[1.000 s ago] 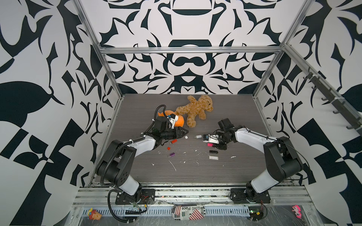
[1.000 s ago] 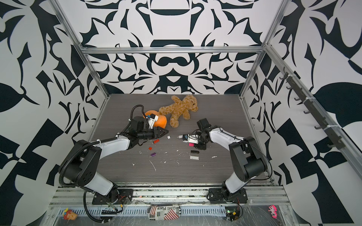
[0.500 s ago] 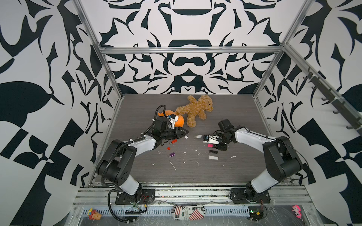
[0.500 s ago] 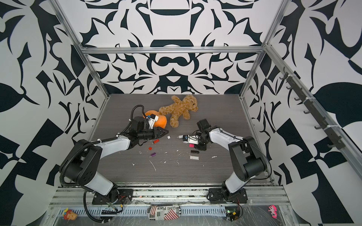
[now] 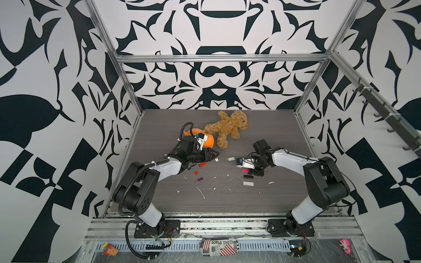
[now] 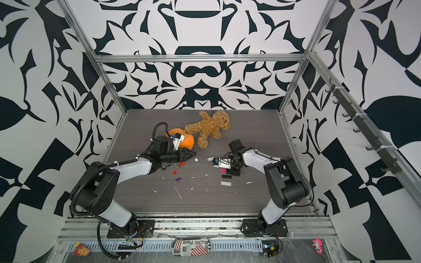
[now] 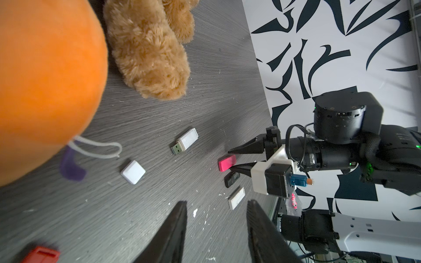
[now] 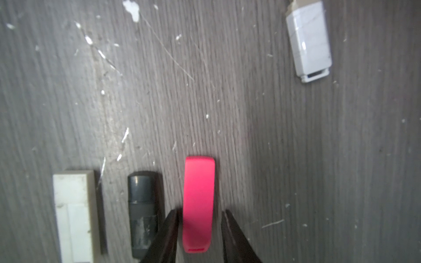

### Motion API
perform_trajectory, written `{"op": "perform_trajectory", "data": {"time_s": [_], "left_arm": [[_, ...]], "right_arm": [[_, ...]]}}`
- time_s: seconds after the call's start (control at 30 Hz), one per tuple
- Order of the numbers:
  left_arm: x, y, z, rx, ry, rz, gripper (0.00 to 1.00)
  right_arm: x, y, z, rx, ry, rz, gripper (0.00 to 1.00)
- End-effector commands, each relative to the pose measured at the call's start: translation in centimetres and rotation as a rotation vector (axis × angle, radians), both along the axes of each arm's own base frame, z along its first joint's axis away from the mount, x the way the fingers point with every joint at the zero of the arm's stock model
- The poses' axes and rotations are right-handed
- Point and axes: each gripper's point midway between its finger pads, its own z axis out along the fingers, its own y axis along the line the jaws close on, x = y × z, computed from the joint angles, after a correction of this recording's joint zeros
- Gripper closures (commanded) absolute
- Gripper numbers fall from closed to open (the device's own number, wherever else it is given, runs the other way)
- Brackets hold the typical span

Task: Close the usb drive cover
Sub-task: Place the USB drive at the center of the board, then pick up the cover from the center of the board.

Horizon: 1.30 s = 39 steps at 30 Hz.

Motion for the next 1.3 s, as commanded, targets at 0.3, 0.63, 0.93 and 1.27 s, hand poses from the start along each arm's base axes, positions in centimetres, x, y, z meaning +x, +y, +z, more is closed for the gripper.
{"op": "perform_trajectory", "data": {"time_s": [0.3, 0.63, 0.93, 1.27], "left_arm": [[-0.1, 0.0, 0.0, 0.012, 0.007, -0.018, 0.53], [0.3, 1.7, 0.2, 0.037, -0.004, 0.029, 0.53], [0.6, 4.0, 0.7, 0.04, -0.004, 0.097, 0.53], [0.6, 5.0, 1.0, 0.074, -0.02, 0.124, 0.53]], "right_arm": [[1.0, -0.8, 2.3, 0.02, -0.072, -0.034, 0.62], [2.5, 5.3, 7.7, 0.288, -0.189, 0.074, 0.62], [6.5, 13.8, 6.4, 0.351, -0.17, 0.267, 0.61], [7.9, 16.9, 4.1, 0.354, -0.071, 0.366, 0.59]]}}
